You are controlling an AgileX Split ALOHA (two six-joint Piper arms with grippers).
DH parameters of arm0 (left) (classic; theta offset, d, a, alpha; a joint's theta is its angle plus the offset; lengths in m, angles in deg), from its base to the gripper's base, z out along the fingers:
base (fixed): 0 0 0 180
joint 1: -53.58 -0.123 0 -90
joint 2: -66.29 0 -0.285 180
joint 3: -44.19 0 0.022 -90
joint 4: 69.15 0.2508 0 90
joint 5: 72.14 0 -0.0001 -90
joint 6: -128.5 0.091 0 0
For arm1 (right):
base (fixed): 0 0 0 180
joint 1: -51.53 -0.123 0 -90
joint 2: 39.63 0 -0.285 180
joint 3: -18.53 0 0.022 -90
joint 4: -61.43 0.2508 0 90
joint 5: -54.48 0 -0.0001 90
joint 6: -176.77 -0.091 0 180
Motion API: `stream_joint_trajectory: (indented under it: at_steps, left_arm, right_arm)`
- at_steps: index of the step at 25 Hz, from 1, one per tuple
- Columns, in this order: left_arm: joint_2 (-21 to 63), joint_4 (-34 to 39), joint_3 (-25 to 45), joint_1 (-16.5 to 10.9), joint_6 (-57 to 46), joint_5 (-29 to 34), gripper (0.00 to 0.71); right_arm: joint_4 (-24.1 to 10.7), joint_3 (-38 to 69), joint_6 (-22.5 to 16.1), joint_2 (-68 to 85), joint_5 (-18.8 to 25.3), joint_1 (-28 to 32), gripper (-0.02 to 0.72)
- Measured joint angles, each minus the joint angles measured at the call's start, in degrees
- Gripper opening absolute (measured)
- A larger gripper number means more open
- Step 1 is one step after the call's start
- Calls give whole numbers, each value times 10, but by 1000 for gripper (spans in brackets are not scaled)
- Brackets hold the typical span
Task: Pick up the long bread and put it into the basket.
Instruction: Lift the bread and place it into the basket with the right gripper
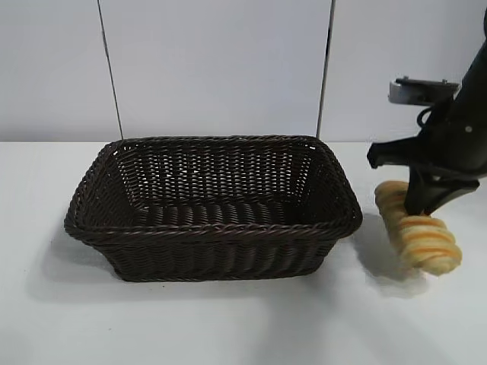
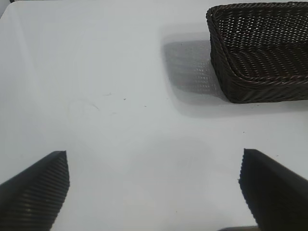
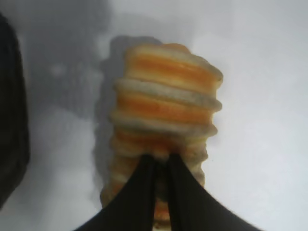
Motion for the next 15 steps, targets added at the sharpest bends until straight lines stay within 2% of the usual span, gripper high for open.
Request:
stream_joint_trajectory:
  at_steps: [3,6,13,15]
  left_arm:
    - [0,0,0,0,0,0,694]
    - [0,0,0,0,0,0,694]
    - [0,0,0,0,0,0,694]
    - [0,0,0,0,0,0,694]
  right_arm:
    - [13,-44,1,0,38,-1,32]
    - [16,-79,2,0,55,-24,32]
    - [23,-162,-16,-45,71,-148,32]
    - [18,-187,17,-76,72,-182,32]
